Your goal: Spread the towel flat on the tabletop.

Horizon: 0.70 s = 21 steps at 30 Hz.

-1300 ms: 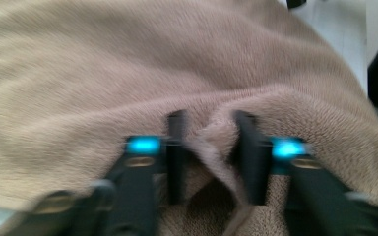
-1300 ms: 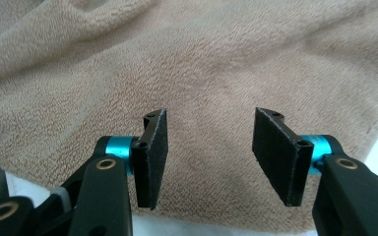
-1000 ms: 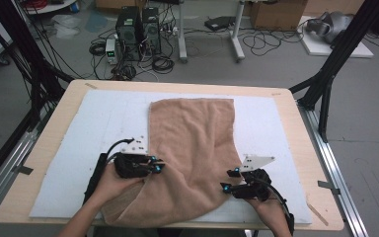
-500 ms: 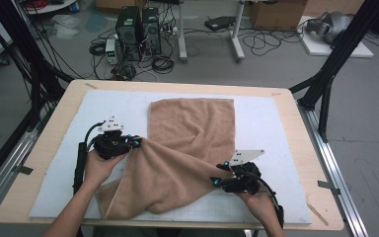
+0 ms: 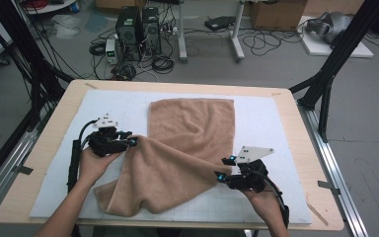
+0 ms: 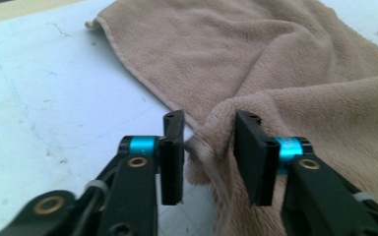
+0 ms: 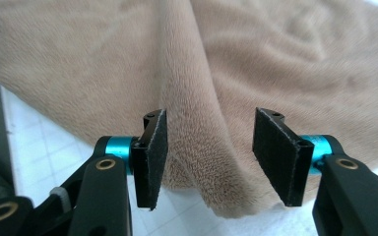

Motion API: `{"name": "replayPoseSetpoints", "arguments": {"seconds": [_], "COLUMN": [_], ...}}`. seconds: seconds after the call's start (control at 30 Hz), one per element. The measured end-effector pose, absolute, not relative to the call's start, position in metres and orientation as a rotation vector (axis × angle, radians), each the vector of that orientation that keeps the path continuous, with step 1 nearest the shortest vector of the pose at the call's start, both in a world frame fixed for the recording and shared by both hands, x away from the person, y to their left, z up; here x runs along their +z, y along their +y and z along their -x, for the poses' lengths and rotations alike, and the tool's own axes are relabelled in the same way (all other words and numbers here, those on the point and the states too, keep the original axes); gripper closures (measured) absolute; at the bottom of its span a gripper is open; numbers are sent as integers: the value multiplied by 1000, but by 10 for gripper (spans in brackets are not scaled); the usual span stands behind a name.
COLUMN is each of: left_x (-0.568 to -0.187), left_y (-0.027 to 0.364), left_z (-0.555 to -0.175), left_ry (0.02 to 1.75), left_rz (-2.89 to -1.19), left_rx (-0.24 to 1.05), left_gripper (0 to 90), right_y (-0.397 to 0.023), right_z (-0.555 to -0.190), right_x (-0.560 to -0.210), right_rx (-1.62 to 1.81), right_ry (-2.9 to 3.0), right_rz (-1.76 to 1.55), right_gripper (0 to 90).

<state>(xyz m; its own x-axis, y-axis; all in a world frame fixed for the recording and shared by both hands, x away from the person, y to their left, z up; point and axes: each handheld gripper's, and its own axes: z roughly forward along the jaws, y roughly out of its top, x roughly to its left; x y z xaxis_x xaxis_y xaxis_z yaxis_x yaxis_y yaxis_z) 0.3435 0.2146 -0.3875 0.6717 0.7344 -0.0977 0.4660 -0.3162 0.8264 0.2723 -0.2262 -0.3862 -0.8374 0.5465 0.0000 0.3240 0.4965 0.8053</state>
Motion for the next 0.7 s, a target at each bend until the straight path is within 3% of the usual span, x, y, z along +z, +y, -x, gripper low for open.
{"name": "replayPoseSetpoints", "arguments": {"seconds": [0.17, 0.4, 0.7], "left_x": [-380, -399, -431], "left_y": [221, 214, 199], "left_z": [-317, -285, -281], "left_ry": [839, 748, 682], "left_rz": [-1972, -1996, -2174], "left_rx": [362, 305, 151], "left_gripper": [541, 489, 527], "right_y": [-219, -194, -174], "right_z": [-263, -258, -267], "right_x": [-375, -399, -428], "right_rx": [1274, 1235, 1182], "right_ry": [2501, 2584, 2691], "right_rz": [-670, -632, -628], "right_gripper": [482, 496, 514]}}
